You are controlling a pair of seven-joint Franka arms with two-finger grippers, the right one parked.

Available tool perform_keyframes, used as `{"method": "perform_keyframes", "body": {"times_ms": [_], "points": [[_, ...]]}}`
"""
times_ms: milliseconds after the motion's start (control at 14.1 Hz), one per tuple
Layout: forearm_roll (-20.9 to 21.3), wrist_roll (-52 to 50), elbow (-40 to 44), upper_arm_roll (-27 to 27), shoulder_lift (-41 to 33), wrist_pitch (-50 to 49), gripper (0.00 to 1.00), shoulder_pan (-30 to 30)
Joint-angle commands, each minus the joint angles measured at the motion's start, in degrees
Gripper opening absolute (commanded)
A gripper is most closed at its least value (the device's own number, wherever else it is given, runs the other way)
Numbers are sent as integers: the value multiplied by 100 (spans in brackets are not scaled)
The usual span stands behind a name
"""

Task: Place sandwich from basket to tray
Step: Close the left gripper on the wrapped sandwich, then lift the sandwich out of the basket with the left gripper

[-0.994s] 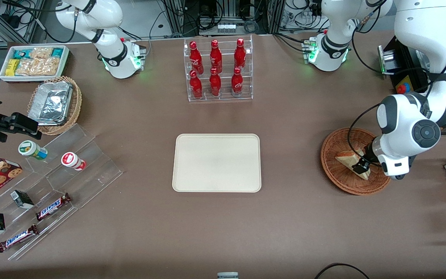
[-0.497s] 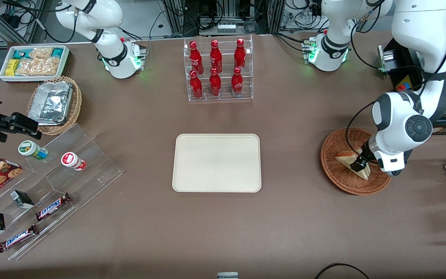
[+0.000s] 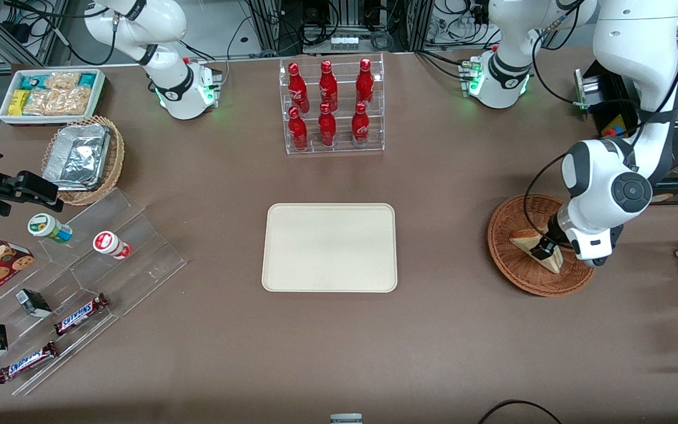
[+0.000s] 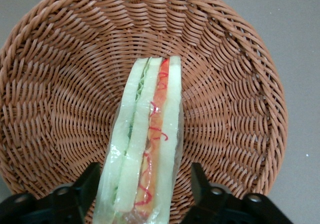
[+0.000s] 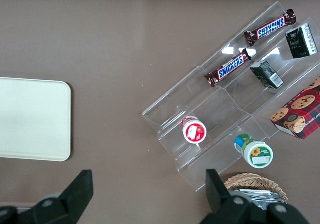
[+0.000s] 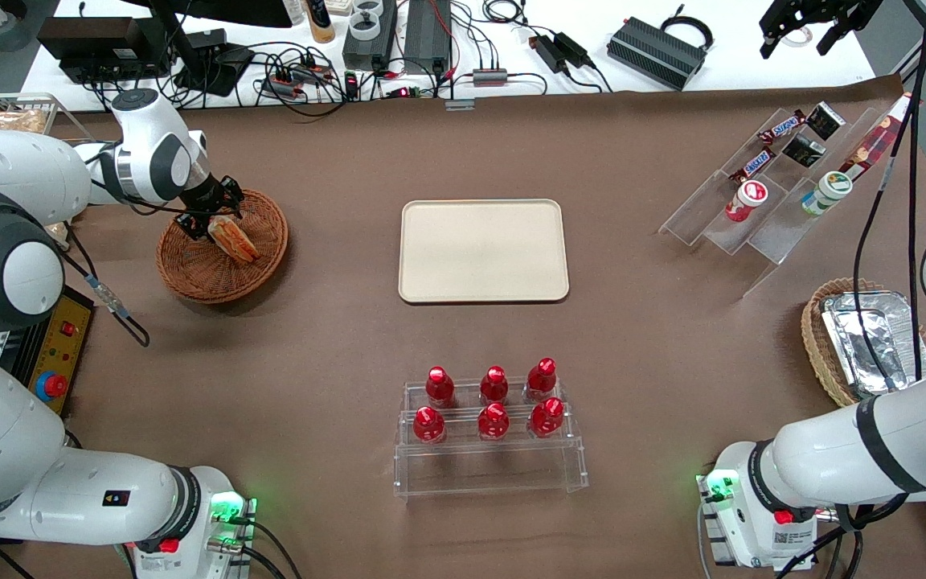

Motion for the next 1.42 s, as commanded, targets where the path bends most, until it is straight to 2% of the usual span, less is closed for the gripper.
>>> {"method": "perform_keyframes", "body": {"times_ms": [0,71,142,426,852,1348], "points": [[-80,-76,-166,-7,-158,108,32,-32],[-80,-76,-157,-7,-158,108,23,-32],[-80,-67,-157,-7,-158,99,21,-24],[-71,38,-87,-7,-341,-215,20,-24],[17,276,588,-42,-878,-1867,21,-85],[8,425,1775,-51,-843,-3064,21,-796]]}}
